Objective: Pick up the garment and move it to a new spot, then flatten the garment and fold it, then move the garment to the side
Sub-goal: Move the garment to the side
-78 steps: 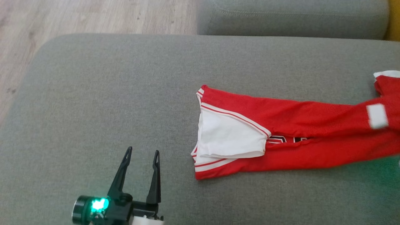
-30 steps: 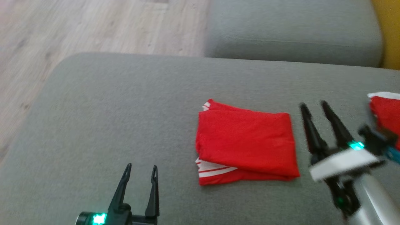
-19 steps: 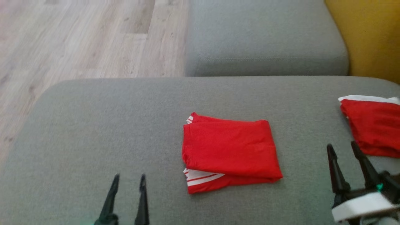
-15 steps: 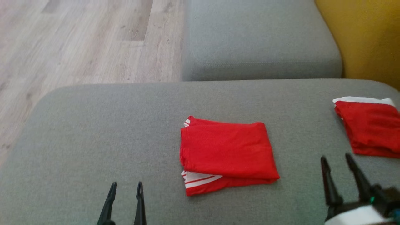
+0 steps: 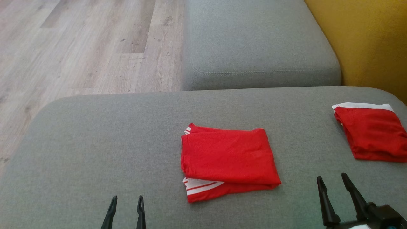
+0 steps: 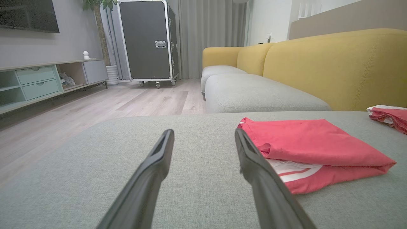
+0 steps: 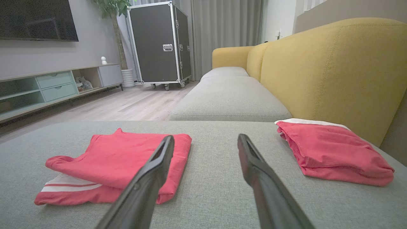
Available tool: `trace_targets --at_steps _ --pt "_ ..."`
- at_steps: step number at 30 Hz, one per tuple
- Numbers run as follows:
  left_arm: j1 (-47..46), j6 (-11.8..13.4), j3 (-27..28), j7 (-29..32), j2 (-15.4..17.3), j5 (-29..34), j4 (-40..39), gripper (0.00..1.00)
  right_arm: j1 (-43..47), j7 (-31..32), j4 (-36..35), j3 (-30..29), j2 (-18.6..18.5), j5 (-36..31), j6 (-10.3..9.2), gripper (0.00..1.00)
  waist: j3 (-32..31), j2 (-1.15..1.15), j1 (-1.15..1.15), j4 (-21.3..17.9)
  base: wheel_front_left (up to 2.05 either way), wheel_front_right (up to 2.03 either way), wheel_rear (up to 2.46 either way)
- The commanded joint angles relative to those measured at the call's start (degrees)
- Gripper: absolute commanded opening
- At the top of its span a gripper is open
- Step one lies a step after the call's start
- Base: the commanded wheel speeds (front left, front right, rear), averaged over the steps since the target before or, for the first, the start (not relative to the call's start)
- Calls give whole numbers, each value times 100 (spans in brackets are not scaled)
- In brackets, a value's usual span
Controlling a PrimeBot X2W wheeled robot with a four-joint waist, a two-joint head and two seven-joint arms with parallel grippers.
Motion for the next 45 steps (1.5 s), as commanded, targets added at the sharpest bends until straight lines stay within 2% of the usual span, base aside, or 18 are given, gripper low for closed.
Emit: trace_targets --at_steps 1,12,19,24,25,31,36,37,38,39,45 --pt "-224 -33 224 -56 -80 58 -158 100 -208 -62 -157 115 -68 -45 -4 100 5 0 0 1 0 0 0" --pt "-304 -79 208 -56 -88 139 -124 100 -195 -62 37 89 -11 50 -4 100 142 0 0 107 0 0 0" --pt "-375 -164 114 -56 -91 -131 -248 100 -809 10 1164 500 -174 650 -4 100 466 0 0 340 0 0 0" --pt "-470 -185 -34 -56 -92 -185 -381 100 -1703 742 1879 747 -318 1466 -4 100 764 0 0 558 0 0 0" --pt "-470 -185 -34 -56 -92 -185 -381 100 -1703 742 1879 747 -318 1466 -4 100 764 0 0 558 0 0 0" --pt "-642 -248 -215 -56 -92 -117 -498 100 -2566 2140 2465 961 -505 2991 -4 100 1069 0 0 890 0 0 0" --pt "-814 -265 -368 -56 -92 -153 -600 100 -2984 2809 2708 1087 -719 3950 -4 99 1293 0 0 1132 0 0 0" --pt "-835 -265 -397 -56 -92 -166 -612 100 -3025 2897 2732 1138 -749 4095 -4 72 1320 0 0 1163 0 0 0" --pt "-854 -263 -424 -56 -92 -182 -625 100 -3062 2948 2737 1179 -780 4233 -4 25 1355 0 0 1189 0 0 0" --pt "-871 -261 -451 -56 -92 -205 -638 100 -3093 2978 2723 1221 -813 4365 -4 0 1385 0 0 1205 0 0 0" --pt "-903 -246 -518 -56 -93 -330 -717 100 -3223 2702 2635 1452 -1237 4689 -4 0 1494 0 0 1083 0 0 0"
